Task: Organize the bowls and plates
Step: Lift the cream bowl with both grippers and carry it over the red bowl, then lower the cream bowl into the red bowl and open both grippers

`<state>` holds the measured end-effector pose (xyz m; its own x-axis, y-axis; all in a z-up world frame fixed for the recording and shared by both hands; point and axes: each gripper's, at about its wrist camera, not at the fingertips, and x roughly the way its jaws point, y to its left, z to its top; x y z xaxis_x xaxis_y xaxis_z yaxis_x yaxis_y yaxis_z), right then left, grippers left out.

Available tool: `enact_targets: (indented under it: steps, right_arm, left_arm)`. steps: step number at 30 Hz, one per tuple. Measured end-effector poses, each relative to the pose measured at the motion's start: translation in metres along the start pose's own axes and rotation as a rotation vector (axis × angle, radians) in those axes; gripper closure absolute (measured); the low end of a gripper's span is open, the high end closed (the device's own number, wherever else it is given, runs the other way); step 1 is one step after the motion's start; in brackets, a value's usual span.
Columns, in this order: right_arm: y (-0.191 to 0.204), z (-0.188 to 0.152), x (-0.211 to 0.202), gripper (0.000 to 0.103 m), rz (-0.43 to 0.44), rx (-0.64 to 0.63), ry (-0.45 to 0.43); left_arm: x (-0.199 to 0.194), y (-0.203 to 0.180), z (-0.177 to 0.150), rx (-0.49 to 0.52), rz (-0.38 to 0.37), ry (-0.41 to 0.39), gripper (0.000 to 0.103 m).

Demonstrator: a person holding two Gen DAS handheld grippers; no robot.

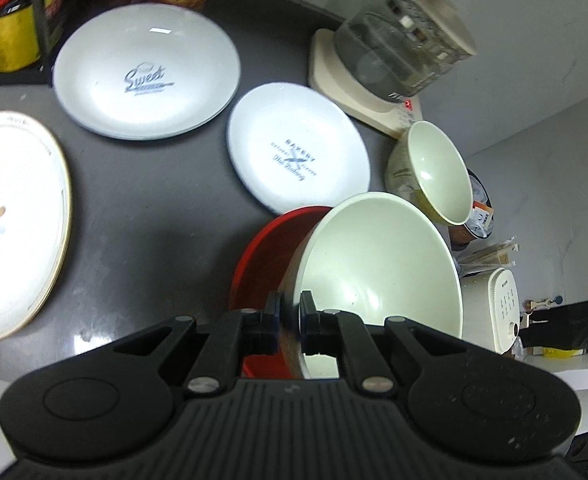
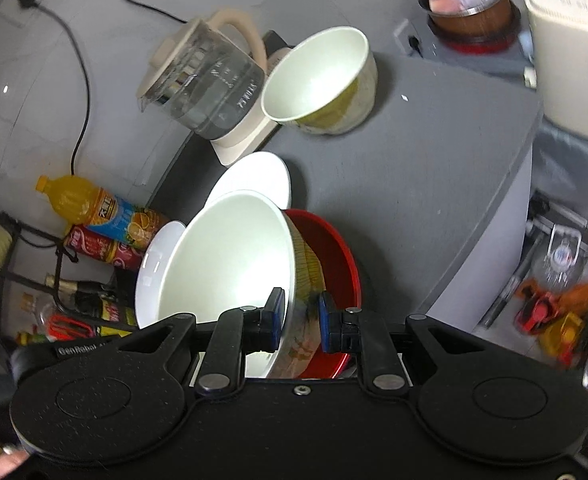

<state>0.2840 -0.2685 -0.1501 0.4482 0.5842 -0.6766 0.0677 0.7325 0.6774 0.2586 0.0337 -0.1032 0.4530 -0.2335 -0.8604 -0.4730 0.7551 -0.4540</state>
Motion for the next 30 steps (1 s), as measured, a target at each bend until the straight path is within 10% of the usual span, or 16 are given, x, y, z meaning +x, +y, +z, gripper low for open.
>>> enact_targets:
  steps: [30]
  right_arm:
    - [0.0,0.001,0.022,0.094,-0.109,-0.035,0.0]
  left_arm:
    - [0.018,0.008,0.008,0.038,0.061,0.032,0.092]
